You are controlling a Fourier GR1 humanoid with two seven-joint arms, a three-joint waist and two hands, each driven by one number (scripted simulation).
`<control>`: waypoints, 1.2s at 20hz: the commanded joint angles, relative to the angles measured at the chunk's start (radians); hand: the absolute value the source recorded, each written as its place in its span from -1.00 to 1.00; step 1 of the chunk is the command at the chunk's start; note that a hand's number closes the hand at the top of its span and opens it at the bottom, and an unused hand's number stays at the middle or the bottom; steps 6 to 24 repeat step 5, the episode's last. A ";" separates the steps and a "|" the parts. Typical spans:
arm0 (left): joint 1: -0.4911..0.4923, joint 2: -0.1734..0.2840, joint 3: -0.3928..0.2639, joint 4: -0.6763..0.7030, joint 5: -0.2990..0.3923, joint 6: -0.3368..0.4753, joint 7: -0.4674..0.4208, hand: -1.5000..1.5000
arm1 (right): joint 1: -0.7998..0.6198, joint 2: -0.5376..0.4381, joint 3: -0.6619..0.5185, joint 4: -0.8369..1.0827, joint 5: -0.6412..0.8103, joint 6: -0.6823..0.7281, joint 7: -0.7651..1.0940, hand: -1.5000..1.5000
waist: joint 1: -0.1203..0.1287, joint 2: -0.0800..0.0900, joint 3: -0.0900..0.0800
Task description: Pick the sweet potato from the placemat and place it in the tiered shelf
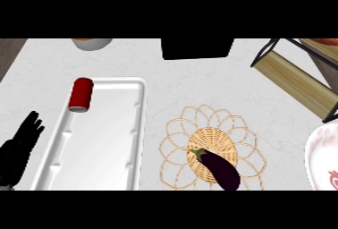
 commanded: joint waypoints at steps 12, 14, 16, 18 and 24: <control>0.034 -0.002 0.023 0.008 0.008 0.002 -0.015 0.00 | 0.095 -0.175 -0.328 -0.140 -0.228 0.386 0.135 -1.00 | -0.039 -0.010 0.000; 0.034 -0.002 0.023 0.008 0.008 0.002 -0.015 0.00 | 0.095 -0.175 -0.328 -0.140 -0.228 0.386 0.135 -1.00 | -0.039 -0.010 0.000; 0.034 -0.002 0.023 0.008 0.008 0.002 -0.015 0.00 | 0.095 -0.175 -0.328 -0.140 -0.228 0.386 0.135 -1.00 | -0.039 -0.010 0.000; 0.034 -0.002 0.023 0.008 0.008 0.002 -0.015 0.00 | 0.095 -0.175 -0.328 -0.140 -0.228 0.386 0.135 -1.00 | -0.039 -0.010 0.000; 0.034 -0.002 0.023 0.008 0.008 0.002 -0.015 0.00 | 0.095 -0.175 -0.328 -0.140 -0.228 0.386 0.135 -1.00 | -0.039 -0.010 0.000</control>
